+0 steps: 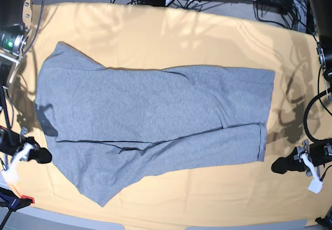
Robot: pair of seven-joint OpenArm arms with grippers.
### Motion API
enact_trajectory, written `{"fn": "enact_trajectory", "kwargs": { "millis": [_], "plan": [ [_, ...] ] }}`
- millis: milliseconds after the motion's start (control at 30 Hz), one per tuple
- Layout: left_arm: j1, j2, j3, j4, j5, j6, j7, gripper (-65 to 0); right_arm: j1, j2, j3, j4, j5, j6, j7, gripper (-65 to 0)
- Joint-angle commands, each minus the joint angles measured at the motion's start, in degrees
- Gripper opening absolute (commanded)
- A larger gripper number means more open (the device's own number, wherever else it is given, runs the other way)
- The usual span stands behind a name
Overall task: Layout the t-shirt on the table in an organized manner, then fold the t-shirt properly
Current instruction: 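Raise the open right gripper and move it toward the shirt's collar end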
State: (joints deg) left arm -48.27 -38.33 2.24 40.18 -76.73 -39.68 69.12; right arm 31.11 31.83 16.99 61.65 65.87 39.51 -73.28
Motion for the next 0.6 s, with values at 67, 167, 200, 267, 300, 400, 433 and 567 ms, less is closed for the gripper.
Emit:
{"fn": "enact_trajectory", "kwargs": {
  "millis": [67, 167, 200, 267, 300, 400, 433, 567],
  "plan": [
    [-1.9, -0.8, -0.4, 1.0, -1.9, -0.3, -0.3, -65.0, -2.2, 1.4, 4.3, 6.0, 12.2, 0.5, -6.7, -65.0],
    [-1.9, -0.7, -0.4, 1.0, -3.2, -0.3, 0.4, -65.0, -8.0, 1.6, 7.0, 12.5, 19.1, 0.5, -6.7, -65.0],
    [-1.9, -0.7, -0.4, 1.0, -3.3, -0.3, 0.4, -65.0, -10.0, 1.6, 7.5, 15.0, 19.1, 0.5, -6.7, -65.0],
    [-1.9, -0.7, -0.4, 1.0, -3.3, -0.3, 0.4, -65.0, -14.3, 1.6, 7.8, 20.5, 19.1, 0.5, -6.7, -65.0],
    [-1.9, -0.7, -0.4, 0.9, -3.3, -0.3, 0.4, -65.0, -16.5, 1.6, 7.8, 23.4, 19.1, 0.5, -6.7, -65.0],
    [-1.9, -0.7, -0.4, 1.0, -3.3, -0.3, 0.4, -65.0, -22.9, 1.5, 7.9, 31.7, 19.1, 0.5, -6.7, -65.0],
    [-1.9, -0.7, -0.4, 1.0, -3.3, -0.3, 0.4, -65.0, -24.8, 1.5, 8.0, 34.2, 19.1, 0.5, -6.7, -65.0],
    [-1.9, -0.8, -0.4, 0.9, -3.3, -0.3, 0.5, -65.0, -31.7, 1.5, 9.6, 41.8, 19.1, 0.5, -6.7, -65.0]
  ]
}}
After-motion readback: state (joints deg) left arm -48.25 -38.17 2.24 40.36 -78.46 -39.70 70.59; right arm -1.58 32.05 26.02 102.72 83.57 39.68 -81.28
